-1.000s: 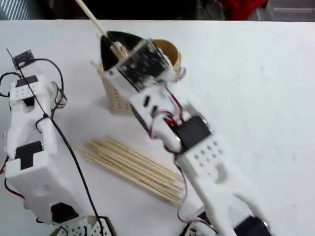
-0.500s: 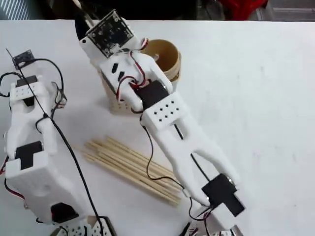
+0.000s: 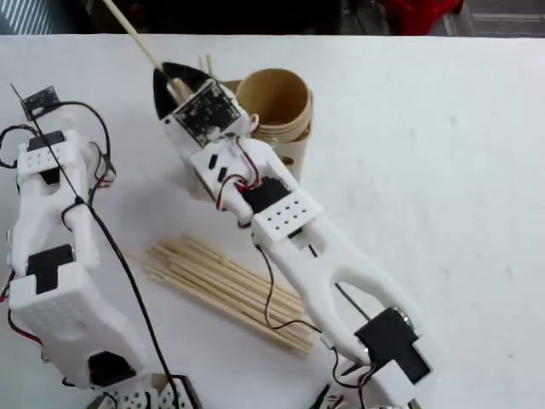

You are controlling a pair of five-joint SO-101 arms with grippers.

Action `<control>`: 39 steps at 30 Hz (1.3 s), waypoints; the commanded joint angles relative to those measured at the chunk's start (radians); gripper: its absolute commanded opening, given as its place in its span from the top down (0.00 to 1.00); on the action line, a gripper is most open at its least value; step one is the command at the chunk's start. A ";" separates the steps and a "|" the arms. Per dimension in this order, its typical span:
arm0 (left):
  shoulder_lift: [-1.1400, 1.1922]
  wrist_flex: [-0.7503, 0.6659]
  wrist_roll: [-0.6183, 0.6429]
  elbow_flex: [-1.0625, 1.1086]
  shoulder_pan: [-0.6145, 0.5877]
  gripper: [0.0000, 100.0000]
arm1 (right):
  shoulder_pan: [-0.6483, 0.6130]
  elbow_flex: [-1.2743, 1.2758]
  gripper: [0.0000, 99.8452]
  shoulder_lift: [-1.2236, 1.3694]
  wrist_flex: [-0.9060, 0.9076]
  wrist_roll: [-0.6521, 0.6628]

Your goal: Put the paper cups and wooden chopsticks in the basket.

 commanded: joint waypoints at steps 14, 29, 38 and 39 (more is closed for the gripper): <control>-0.005 -0.014 0.002 -0.008 0.012 0.88 | 0.042 0.149 0.87 -0.410 0.346 -0.009; -0.004 -0.014 0.000 -0.006 0.012 0.88 | 0.039 0.201 0.80 -0.820 1.239 0.005; -0.004 -0.015 0.000 -0.006 0.012 0.88 | -0.090 0.404 0.80 -0.593 1.351 0.250; -0.004 -0.015 0.000 -0.006 0.012 0.88 | -0.090 0.422 0.80 -0.544 1.308 0.250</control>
